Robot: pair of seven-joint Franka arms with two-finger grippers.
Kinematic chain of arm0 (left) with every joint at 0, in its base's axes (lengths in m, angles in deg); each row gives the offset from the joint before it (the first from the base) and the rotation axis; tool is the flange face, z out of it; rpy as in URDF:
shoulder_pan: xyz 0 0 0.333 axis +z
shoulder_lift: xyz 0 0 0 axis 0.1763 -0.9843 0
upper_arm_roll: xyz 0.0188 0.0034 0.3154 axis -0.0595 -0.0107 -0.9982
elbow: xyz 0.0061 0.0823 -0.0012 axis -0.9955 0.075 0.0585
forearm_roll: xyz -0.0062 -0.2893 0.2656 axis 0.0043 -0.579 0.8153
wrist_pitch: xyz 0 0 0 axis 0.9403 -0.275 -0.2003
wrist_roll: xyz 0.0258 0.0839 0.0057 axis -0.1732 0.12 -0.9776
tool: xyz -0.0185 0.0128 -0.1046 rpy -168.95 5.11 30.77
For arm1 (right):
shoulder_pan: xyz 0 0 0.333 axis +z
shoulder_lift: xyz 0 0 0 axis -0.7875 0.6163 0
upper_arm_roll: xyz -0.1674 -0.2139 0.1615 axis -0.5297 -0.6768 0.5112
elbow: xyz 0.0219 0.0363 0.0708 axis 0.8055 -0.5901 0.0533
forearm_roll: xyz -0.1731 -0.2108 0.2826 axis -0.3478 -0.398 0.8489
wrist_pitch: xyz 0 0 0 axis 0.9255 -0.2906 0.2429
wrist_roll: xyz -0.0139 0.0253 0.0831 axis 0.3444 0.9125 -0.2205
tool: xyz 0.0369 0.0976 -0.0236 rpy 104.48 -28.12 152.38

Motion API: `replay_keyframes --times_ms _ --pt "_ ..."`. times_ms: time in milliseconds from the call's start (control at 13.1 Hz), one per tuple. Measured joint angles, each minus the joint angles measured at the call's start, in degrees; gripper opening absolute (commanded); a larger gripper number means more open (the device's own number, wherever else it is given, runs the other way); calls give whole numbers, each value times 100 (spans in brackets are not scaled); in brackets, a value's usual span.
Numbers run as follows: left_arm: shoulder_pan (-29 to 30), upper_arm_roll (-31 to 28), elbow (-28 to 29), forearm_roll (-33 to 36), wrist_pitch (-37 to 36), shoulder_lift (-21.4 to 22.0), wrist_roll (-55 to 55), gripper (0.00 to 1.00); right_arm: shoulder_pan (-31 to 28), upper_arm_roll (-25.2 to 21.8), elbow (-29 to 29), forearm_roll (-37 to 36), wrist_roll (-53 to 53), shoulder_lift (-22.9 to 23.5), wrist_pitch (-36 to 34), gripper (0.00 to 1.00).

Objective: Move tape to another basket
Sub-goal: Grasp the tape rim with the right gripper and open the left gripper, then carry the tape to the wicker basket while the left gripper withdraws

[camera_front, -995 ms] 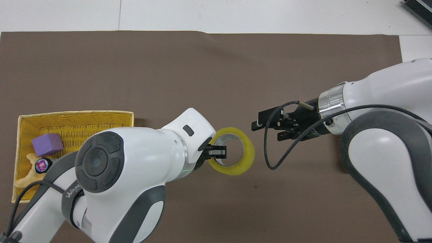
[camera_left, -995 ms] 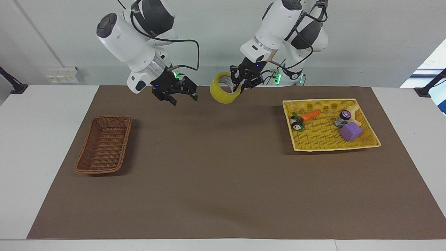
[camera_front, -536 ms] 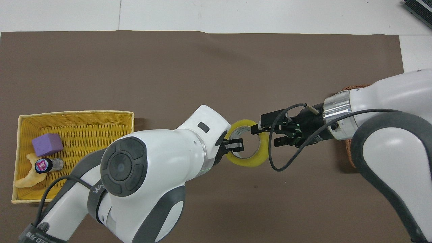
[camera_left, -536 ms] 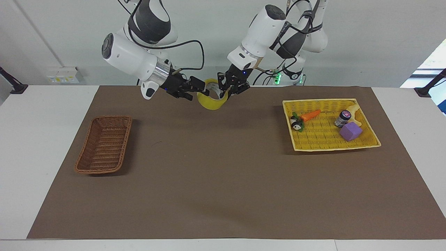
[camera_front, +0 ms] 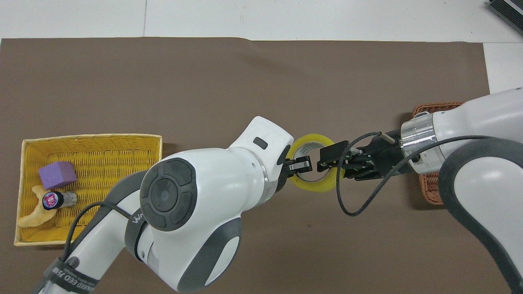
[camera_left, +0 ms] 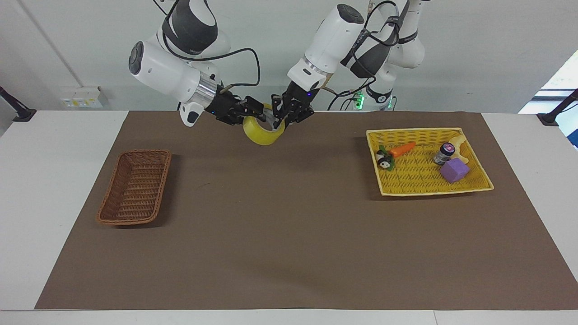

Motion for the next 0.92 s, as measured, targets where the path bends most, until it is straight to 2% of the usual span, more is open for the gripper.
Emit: replay_keyframes --times_ms 77,153,230,536,689,919 --pt "-46 13 -14 -31 23 -25 -34 12 -59 5 0 -41 -78 0 -120 0" --pt "-78 28 -24 -53 55 -49 -107 95 -113 8 0 -58 -167 -1 -210 0" --pt "-103 29 -28 -88 86 -59 -147 100 -149 9 -1 -81 -208 -1 -270 0" --pt "-70 -143 -136 -165 52 178 -490 100 -292 -19 -93 -425 -248 0 -404 0" --pt "69 -230 -142 -164 -417 450 -705 100 -292 -17 -100 -448 -249 0 -411 0" --pt "860 -278 -161 -155 -1493 752 -366 100 -292 -17 -101 -494 -259 0 -420 0"
